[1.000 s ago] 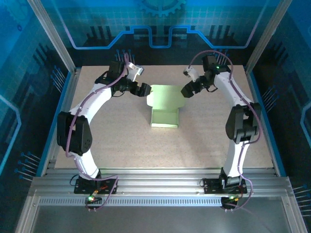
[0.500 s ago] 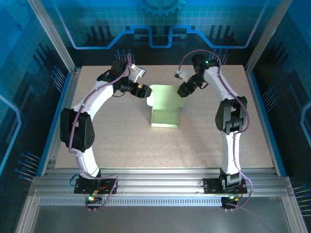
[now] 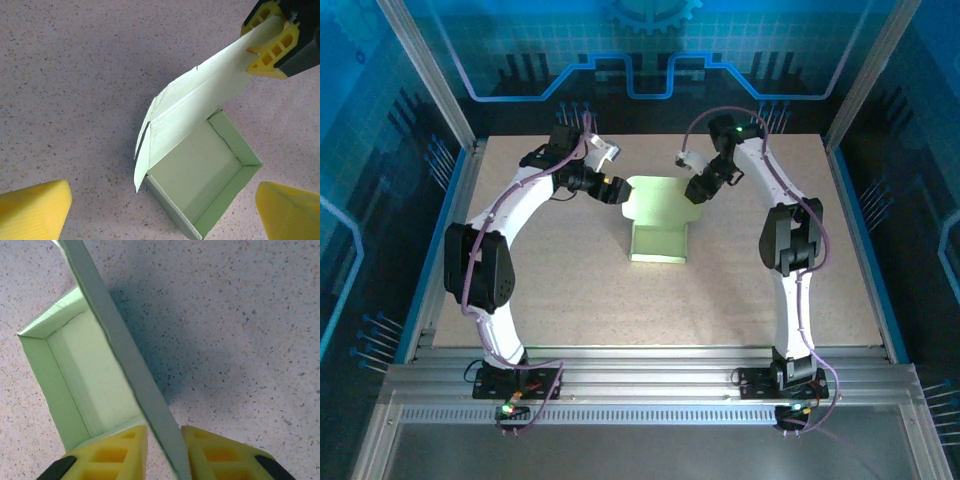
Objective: Fold the paper box
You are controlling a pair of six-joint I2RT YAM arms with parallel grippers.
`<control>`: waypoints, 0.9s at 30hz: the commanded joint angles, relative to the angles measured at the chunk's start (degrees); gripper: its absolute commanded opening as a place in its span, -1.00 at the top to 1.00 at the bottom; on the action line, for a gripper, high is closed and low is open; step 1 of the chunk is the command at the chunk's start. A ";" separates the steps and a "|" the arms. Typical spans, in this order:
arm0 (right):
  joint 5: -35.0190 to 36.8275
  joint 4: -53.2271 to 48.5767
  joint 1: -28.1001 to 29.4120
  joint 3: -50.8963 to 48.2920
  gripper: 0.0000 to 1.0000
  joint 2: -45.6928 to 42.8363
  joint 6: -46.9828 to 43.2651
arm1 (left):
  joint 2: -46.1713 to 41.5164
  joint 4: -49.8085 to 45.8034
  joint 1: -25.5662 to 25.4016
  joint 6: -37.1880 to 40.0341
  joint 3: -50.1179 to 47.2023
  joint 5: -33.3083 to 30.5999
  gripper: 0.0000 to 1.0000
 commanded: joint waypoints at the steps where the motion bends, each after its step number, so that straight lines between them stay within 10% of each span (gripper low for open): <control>1: 0.24 -2.43 0.30 2.03 0.59 0.93 -0.72 | 0.57 -1.11 0.04 0.91 2.01 1.82 -0.92; 27: 1.36 -5.67 -0.11 2.83 0.45 -0.55 -1.67 | 0.44 -1.28 0.10 0.85 1.88 2.43 -0.92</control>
